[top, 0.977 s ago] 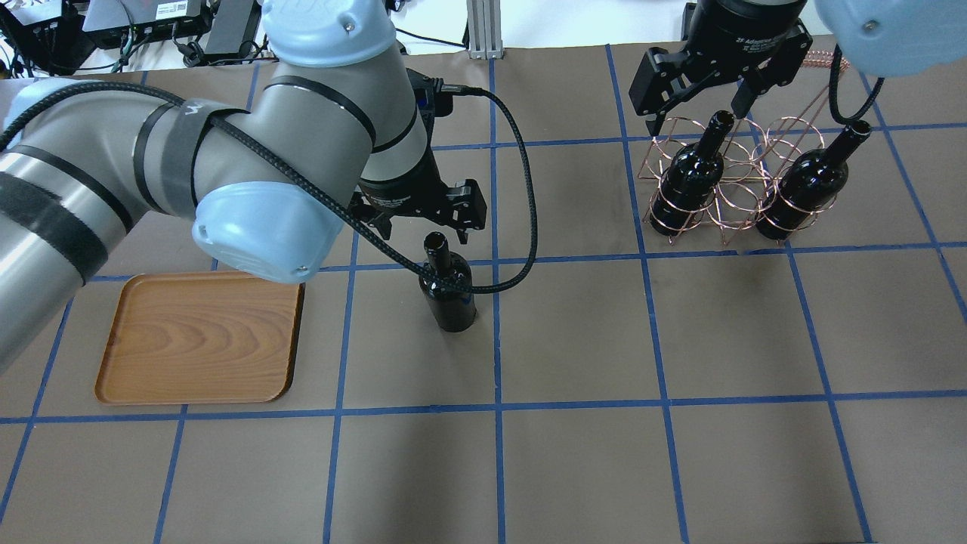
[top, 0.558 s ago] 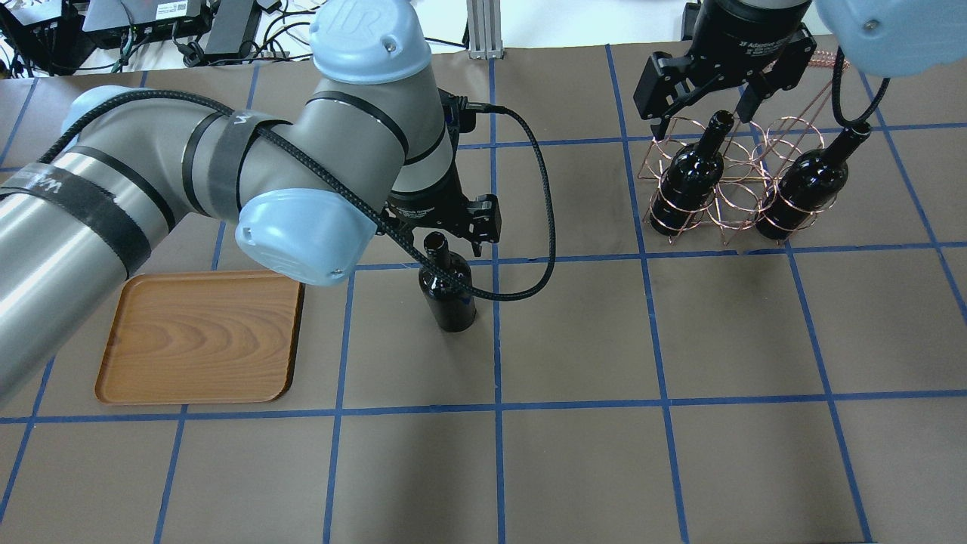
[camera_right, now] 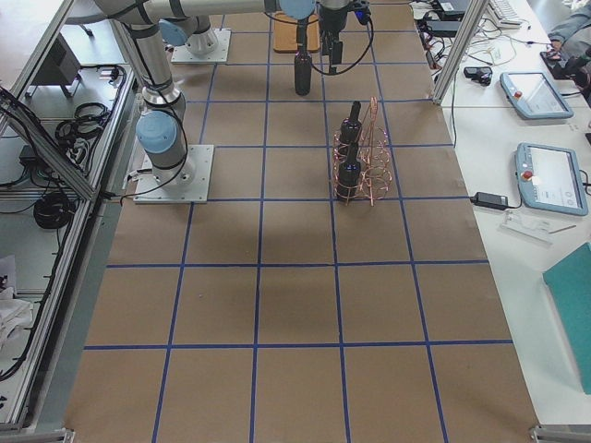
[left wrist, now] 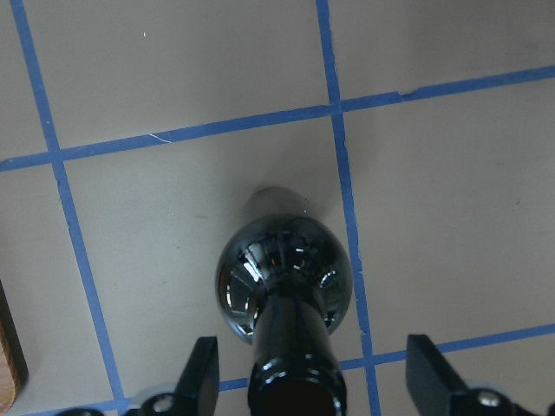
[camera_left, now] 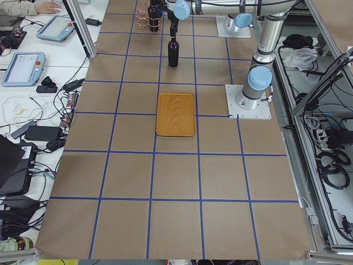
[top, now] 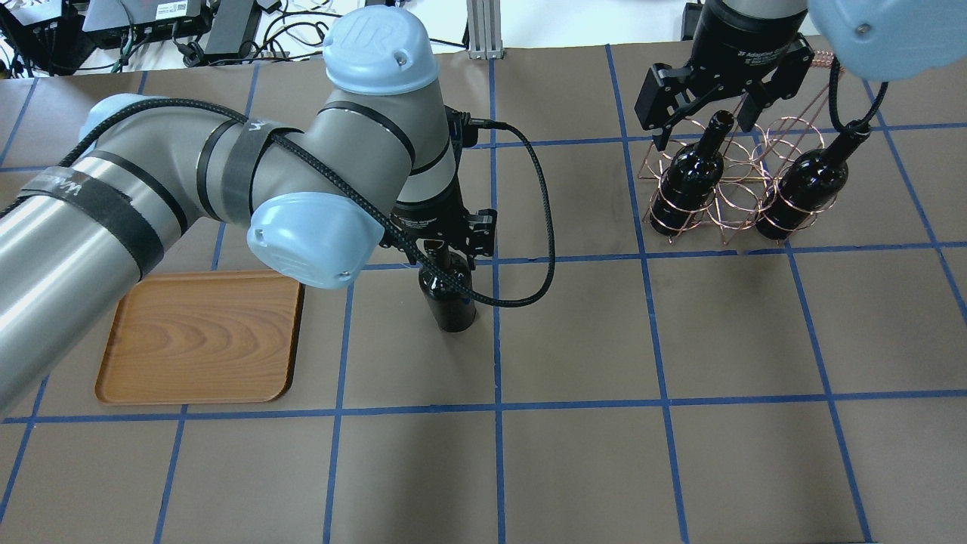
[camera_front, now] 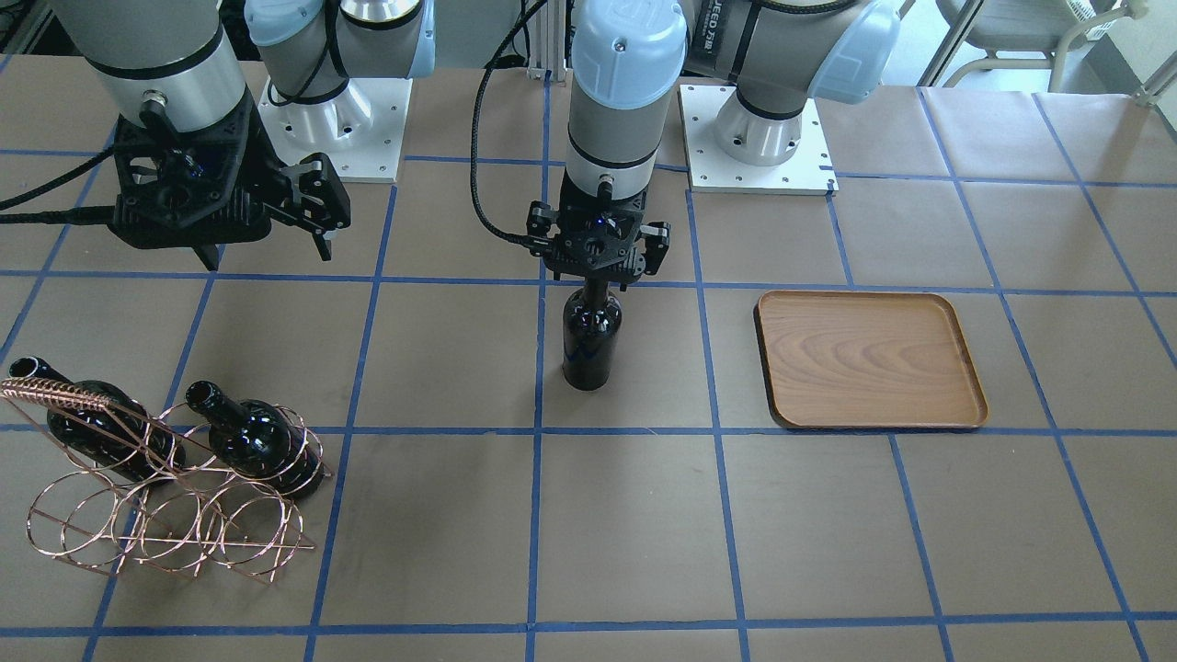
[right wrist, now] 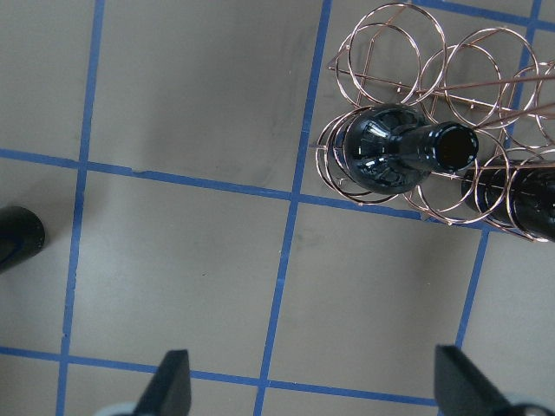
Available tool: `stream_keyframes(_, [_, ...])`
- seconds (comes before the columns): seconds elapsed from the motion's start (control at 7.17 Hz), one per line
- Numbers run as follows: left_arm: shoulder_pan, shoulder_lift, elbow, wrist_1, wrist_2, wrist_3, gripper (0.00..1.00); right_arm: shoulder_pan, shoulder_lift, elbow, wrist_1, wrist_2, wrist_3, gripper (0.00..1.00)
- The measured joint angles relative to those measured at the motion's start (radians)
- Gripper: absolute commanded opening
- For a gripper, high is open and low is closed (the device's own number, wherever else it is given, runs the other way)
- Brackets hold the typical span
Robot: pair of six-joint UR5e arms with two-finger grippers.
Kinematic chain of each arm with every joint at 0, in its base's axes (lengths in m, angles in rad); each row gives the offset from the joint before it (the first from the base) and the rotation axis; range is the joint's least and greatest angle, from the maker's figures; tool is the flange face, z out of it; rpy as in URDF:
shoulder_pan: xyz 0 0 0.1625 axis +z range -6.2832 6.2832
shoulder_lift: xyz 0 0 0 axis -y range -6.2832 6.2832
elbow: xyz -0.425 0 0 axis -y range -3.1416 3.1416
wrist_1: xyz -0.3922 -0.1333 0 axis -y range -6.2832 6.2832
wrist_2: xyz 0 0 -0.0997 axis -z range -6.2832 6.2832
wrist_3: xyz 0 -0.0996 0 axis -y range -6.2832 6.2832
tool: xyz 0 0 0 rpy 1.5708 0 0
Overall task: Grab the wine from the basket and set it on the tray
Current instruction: 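Lower the left gripper around the bottle neck and close it, then lift the bottle with the left gripper and carry it over the wooden tray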
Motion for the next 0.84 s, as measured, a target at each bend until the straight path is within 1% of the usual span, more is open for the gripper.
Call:
stream_keyframes(0.14, [0.000, -0.001, -0.002, -0.002, 0.000, 0.000, 0.31, 0.001, 0.001, 0.005, 0.005, -0.005, 0.001, 1.00])
stream_keyframes(0.28, [0.000, -0.001, -0.002, -0.005, -0.001, 0.000, 0.14, 0.001, 0.002, 0.010, 0.005, -0.006, -0.001, 1.00])
stream_keyframes(0.42, [0.000, -0.001, -0.003, -0.009, -0.001, 0.002, 0.00, 0.001, 0.006, 0.014, 0.000, -0.002, -0.003, 1.00])
stream_keyframes(0.84, [0.000, -0.002, -0.002, -0.013, 0.000, 0.006, 0.00, 0.000, 0.012, 0.019, 0.001, 0.000, 0.004, 1.00])
